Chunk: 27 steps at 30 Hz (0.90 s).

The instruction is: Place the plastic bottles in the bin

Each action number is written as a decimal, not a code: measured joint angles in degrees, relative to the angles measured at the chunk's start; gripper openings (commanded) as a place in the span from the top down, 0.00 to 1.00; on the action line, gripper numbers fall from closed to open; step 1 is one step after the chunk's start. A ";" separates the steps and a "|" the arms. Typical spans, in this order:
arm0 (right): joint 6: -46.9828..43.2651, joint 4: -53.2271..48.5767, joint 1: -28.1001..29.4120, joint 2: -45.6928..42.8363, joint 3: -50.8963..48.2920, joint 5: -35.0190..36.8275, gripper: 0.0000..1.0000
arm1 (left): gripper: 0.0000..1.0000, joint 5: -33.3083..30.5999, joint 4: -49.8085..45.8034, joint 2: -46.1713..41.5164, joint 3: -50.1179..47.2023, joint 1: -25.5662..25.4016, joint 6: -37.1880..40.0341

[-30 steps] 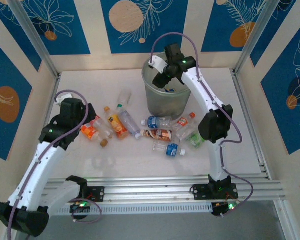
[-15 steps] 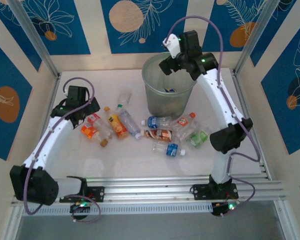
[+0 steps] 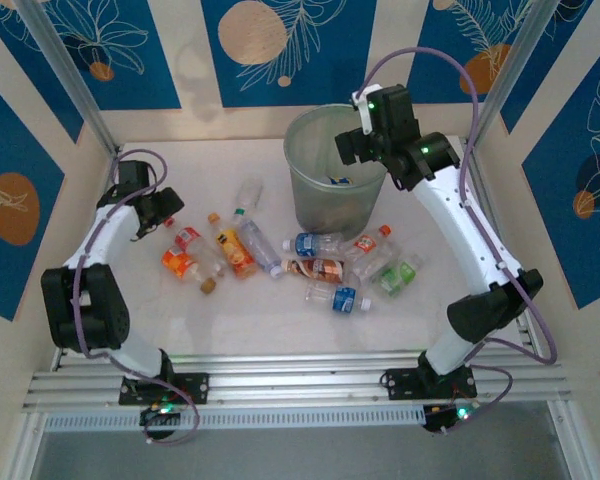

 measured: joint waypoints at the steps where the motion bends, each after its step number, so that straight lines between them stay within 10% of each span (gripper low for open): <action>1: 0.59 -0.04 0.59 -0.57 -1.03 1.07 0.01 | 0.19 0.66 0.39 0.96 0.15 0.57 -0.24; 27: 7.15 0.17 10.99 -7.17 -12.85 15.58 0.01 | 0.33 5.22 3.23 17.97 7.08 2.64 -4.33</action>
